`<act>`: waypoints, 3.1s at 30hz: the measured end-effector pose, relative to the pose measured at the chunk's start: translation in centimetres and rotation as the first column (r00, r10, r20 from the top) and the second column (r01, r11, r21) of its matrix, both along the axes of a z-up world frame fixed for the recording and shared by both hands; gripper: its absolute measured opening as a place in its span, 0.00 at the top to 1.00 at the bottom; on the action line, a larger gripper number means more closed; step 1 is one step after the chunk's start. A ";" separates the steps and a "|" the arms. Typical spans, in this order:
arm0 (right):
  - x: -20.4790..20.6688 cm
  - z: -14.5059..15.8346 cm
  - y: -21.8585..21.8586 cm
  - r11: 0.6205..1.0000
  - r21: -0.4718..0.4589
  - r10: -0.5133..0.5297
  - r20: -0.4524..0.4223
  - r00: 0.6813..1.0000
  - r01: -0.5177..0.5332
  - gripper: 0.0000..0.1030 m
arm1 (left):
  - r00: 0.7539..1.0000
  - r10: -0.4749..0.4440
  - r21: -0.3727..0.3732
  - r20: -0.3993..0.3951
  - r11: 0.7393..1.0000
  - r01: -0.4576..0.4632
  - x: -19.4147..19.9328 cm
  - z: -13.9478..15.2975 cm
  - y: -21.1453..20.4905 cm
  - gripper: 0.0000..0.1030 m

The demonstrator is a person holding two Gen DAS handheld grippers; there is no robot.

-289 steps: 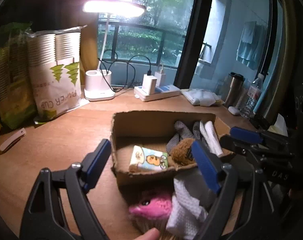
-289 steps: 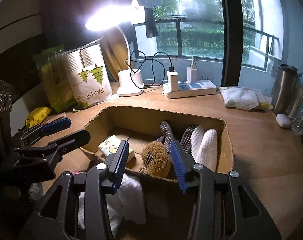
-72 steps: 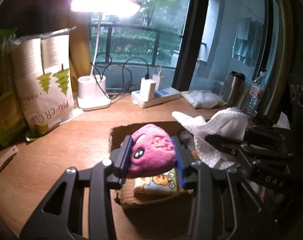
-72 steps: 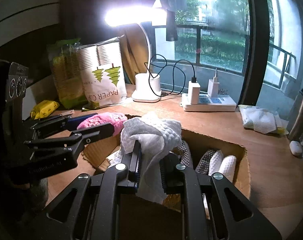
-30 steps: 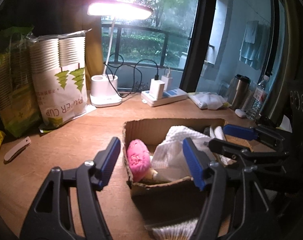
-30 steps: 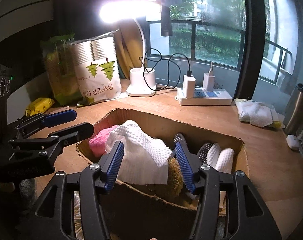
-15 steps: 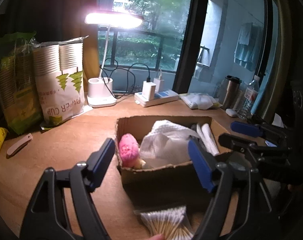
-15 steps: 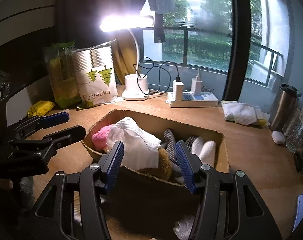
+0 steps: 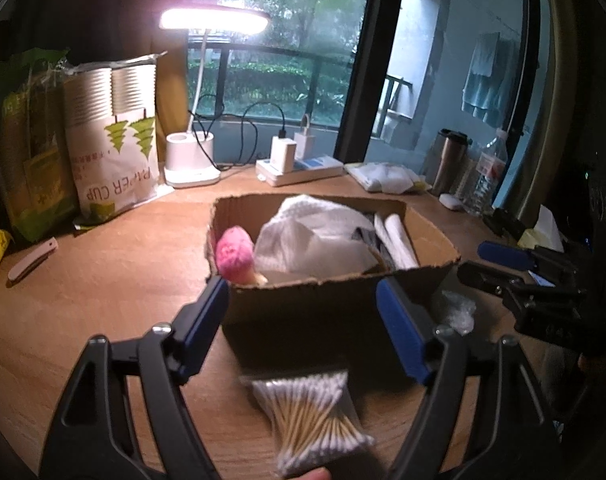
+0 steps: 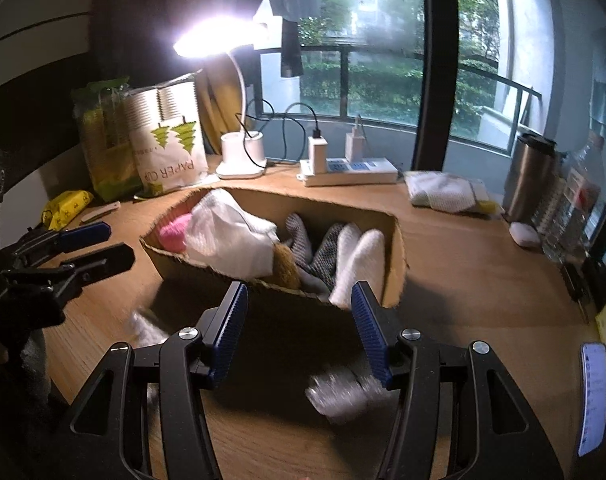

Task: Organize soft objects
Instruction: 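Move the left tool to the cotton swab bag while the right moves to the clear plastic bag, then grasp the cotton swab bag with the left tool while the right grasps the clear plastic bag, then carry the swab bag with the left tool while the right carries the plastic bag over the box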

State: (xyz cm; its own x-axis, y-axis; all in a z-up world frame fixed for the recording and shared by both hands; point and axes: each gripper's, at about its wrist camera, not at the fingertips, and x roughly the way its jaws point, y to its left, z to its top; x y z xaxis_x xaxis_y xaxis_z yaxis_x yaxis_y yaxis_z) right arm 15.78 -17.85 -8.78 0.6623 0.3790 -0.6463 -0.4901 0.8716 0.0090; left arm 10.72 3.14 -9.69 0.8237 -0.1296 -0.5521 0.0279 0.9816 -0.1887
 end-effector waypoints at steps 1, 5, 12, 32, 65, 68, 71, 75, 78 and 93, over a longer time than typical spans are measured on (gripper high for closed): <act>0.0 -0.2 -0.2 1.000 -0.002 -0.006 -0.003 1.000 0.006 0.45 | 1.000 -0.003 0.000 -0.006 1.000 0.003 0.0 -0.2 -0.1 0.24; 0.0 -1.5 -1.2 0.999 -0.012 -0.030 -0.029 0.999 0.030 0.45 | 0.999 -0.015 0.003 -0.039 1.000 0.015 -0.1 -1.3 -0.9 0.24; 0.6 -4.0 -2.5 0.997 -0.038 -0.065 -0.078 0.995 0.062 0.45 | 0.993 -0.029 0.012 -0.117 0.999 0.030 0.1 -3.6 -1.6 0.24; 1.9 -6.9 -3.3 0.995 -0.046 -0.095 -0.160 0.983 0.089 0.36 | 0.967 -0.017 0.064 -0.255 0.997 0.034 -0.5 -8.0 -2.6 0.24; -0.5 -0.4 -5.6 0.997 0.053 -0.058 0.004 0.998 0.057 0.51 | 0.989 -0.144 0.041 -0.036 0.988 0.146 0.1 -0.5 -6.2 0.52; -0.4 0.3 -5.9 0.996 0.067 -0.057 0.021 0.998 0.055 0.51 | 0.988 -0.153 0.047 -0.013 0.987 0.153 0.6 0.4 -6.8 0.52; 0.0 0.6 -6.2 0.996 0.074 -0.052 0.032 0.998 0.050 0.51 | 0.988 -0.156 0.051 0.002 0.986 0.156 1.1 1.1 -7.4 0.52; 0.4 1.1 -6.5 0.996 0.081 -0.042 0.046 0.998 0.039 0.51 | 0.987 -0.158 0.049 0.017 0.986 0.157 2.0 1.6 -7.9 0.52; 1.0 1.4 -6.8 0.996 0.089 -0.036 0.055 0.998 0.031 0.51 | 0.987 -0.155 0.050 0.030 0.987 0.153 2.9 2.0 -8.5 0.52; 3.6 1.8 -7.4 0.993 0.115 -0.015 0.064 0.998 0.008 0.51 | 0.990 -0.129 0.038 0.049 0.991 0.128 7.1 2.2 -9.6 0.52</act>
State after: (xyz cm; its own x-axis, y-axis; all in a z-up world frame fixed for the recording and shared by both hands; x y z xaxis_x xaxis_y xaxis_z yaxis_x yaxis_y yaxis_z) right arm 19.42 -25.27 -7.03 0.7057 0.4405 -0.5549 -0.4830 0.8721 0.0780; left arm 17.78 -6.46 -7.46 0.8289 -0.2179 -0.5153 0.1632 0.9752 -0.1498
